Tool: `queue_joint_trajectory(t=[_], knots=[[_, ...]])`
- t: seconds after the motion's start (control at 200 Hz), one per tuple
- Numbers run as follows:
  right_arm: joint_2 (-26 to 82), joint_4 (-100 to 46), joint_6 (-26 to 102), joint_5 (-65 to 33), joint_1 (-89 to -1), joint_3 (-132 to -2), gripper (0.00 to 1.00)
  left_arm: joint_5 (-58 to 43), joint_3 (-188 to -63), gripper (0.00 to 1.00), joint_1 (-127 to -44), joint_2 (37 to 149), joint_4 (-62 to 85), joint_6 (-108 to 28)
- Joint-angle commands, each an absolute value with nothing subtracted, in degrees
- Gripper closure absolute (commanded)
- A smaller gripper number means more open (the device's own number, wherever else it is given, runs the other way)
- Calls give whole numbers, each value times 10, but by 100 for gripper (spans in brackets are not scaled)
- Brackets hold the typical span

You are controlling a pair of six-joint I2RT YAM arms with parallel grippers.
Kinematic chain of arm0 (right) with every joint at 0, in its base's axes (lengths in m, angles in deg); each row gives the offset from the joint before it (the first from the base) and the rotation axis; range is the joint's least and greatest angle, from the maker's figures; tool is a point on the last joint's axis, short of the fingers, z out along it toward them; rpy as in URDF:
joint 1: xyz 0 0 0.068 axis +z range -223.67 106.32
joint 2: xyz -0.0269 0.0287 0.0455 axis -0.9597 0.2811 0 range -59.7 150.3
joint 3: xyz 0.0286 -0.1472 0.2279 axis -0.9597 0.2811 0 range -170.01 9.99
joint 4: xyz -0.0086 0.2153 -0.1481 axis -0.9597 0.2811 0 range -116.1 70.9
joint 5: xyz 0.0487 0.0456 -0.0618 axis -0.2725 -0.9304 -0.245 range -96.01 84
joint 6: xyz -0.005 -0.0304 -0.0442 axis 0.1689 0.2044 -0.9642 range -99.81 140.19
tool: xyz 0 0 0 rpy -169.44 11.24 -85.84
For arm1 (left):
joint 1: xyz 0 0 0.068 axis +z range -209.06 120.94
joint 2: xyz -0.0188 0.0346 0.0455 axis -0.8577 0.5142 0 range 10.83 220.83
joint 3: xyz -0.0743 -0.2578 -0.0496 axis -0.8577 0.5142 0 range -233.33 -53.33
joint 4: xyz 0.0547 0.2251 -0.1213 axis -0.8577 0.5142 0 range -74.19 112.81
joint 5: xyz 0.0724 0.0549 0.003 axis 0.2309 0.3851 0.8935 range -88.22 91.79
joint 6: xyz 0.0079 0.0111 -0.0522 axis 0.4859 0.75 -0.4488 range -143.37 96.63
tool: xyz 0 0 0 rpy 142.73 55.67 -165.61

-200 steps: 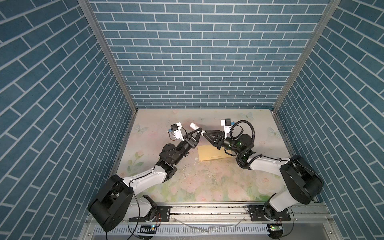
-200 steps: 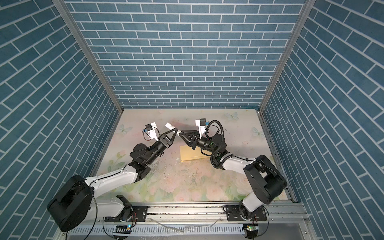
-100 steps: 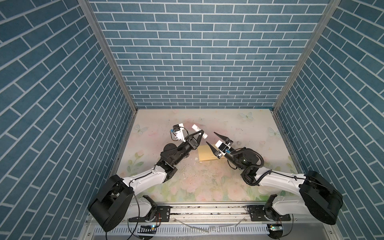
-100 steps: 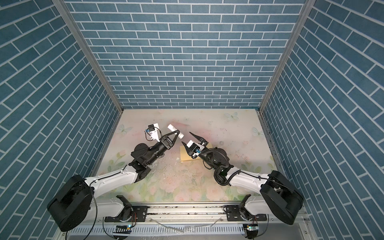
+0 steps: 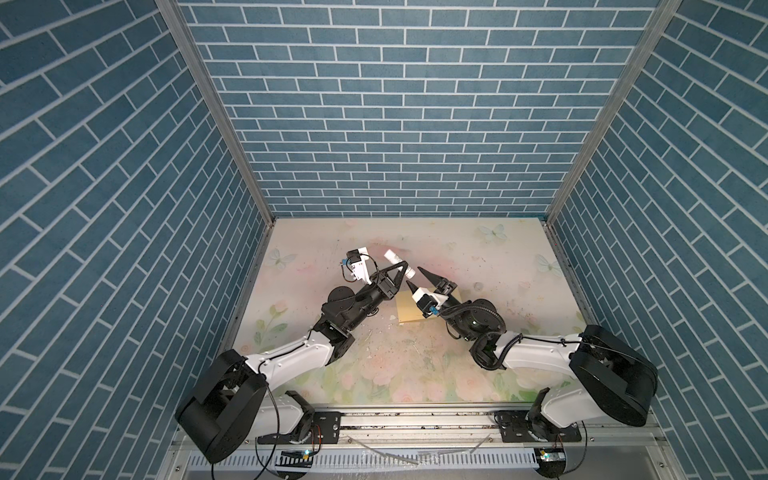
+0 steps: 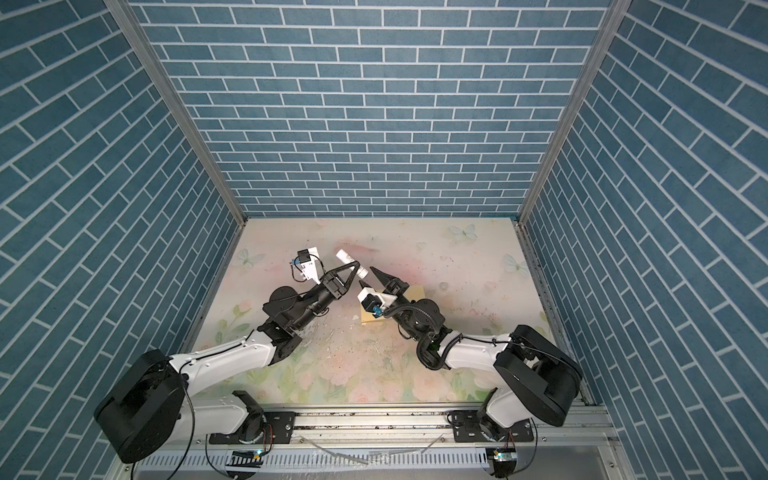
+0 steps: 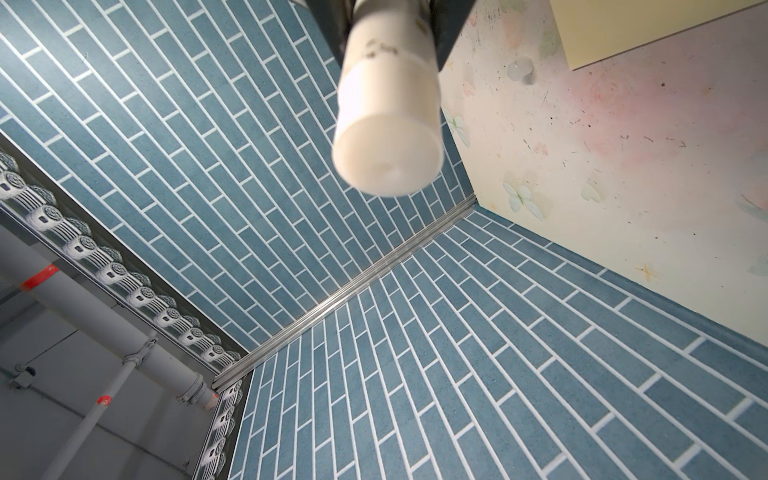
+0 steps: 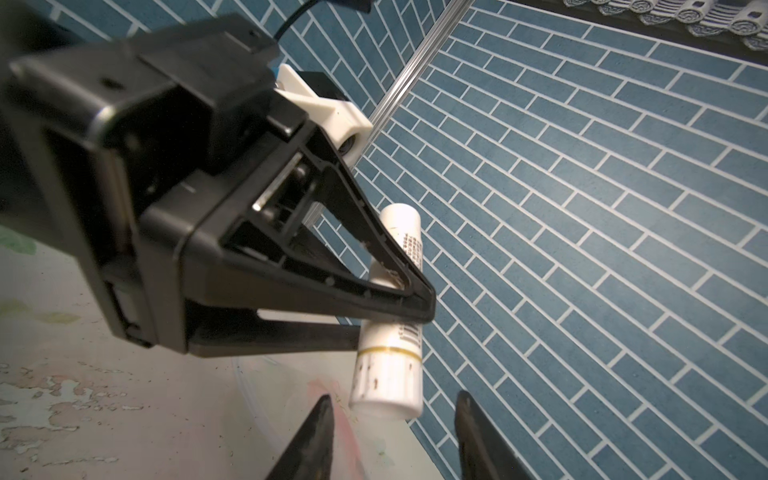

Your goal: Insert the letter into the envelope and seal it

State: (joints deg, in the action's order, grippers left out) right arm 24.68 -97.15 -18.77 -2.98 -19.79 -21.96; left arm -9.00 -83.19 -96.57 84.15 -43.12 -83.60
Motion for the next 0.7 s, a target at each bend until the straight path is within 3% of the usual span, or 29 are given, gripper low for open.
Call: queue_joint_trajectory(t=[0.0, 0.29, 0.465, 0.57, 0.695], knots=[[257, -1009, -211, -17, -192, -251, 57, -100, -843, 100, -968, 844, -445, -837], [269, -989, -201, 1, -192, -267, 73, -102, -839, 100, -968, 846, -453, -843], [264, -978, -159, -6, -192, -271, 94, -103, -839, 100, -968, 849, -460, -846], [245, -950, -88, -28, -196, -276, 100, -104, -838, 100, -968, 849, -461, -843], [213, -920, 125, -87, -231, -287, 100, -104, -838, 100, -968, 847, -459, -833]])
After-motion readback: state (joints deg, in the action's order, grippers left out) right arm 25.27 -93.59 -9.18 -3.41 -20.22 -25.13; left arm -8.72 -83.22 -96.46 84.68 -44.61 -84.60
